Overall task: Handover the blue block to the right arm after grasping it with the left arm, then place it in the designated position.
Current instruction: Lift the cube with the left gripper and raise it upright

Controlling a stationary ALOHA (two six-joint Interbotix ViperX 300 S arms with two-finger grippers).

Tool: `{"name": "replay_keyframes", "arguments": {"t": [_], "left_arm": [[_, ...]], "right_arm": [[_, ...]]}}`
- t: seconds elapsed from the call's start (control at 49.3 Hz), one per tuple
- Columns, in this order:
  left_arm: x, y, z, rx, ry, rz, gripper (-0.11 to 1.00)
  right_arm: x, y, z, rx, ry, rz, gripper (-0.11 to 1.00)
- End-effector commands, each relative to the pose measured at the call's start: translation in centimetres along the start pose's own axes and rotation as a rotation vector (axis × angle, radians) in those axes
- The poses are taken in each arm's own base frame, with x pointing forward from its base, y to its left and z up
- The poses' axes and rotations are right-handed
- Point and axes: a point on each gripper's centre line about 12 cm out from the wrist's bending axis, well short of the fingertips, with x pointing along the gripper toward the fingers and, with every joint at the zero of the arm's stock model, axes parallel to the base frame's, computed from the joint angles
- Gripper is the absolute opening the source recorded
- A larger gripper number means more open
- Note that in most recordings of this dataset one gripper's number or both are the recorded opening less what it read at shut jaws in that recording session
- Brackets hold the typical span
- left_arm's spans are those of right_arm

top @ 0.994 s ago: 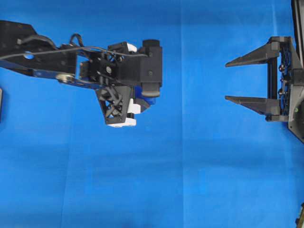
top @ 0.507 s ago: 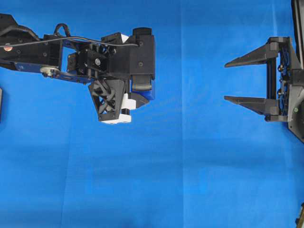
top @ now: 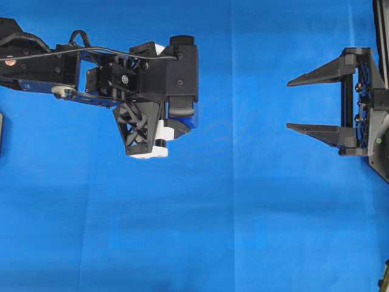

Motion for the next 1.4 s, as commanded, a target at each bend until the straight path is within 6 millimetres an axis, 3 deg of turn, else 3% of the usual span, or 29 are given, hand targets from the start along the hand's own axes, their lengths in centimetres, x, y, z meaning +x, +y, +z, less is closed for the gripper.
{"name": "replay_keyframes", "arguments": {"t": [0.0, 0.588, 0.771, 1.38], "left_arm": [[-1.7, 0.0, 1.3, 0.000, -0.058, 0.000, 0.48], [-1.9, 0.0, 1.4, 0.003, -0.097, 0.000, 0.48], [-2.9, 0.0, 1.5, 0.000, -0.207, 0.001, 0.48], [-6.6, -0.4, -1.4, 0.013, -0.707, -0.007, 0.48]], "right_arm": [[0.3, 0.0, 0.8, 0.005, -0.023, -0.002, 0.94], [0.3, 0.0, 0.8, 0.002, -0.023, -0.001, 0.94], [0.2, 0.0, 0.9, 0.002, -0.028, -0.001, 0.94], [0.2, 0.1, 1.9, -0.024, -0.094, 0.003, 0.94]]}}
